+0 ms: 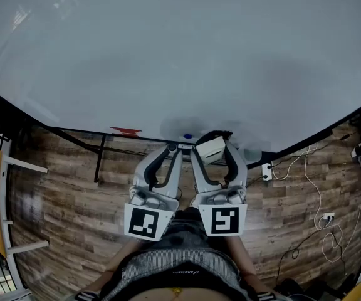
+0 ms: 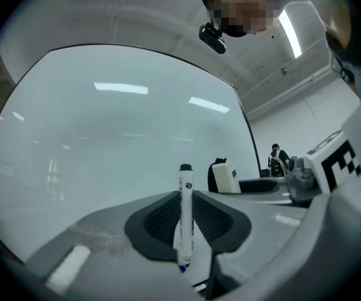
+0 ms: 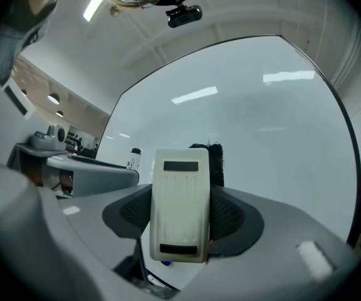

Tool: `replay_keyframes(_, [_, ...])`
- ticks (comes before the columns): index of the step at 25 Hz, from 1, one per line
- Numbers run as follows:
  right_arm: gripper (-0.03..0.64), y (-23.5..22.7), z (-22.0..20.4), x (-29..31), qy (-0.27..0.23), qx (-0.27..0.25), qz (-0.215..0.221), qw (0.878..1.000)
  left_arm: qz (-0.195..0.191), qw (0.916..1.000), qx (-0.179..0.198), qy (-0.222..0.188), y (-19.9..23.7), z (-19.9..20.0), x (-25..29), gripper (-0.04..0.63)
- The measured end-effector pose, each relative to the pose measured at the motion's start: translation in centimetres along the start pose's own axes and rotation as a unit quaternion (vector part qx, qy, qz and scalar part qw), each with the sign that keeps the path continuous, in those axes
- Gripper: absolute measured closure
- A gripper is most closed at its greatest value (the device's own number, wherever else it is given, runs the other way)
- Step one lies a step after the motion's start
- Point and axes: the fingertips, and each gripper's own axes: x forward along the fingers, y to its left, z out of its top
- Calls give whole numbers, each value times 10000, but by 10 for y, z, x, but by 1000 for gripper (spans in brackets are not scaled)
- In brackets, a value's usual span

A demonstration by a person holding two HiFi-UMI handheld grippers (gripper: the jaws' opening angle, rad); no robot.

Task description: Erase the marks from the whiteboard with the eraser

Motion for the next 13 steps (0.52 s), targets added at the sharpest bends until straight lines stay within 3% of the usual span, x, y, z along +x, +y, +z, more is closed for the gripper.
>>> replay_keyframes(13, [357,0,-7,1,166,-16,64,9998,-17,10000,61,30,-1,-3,5,525])
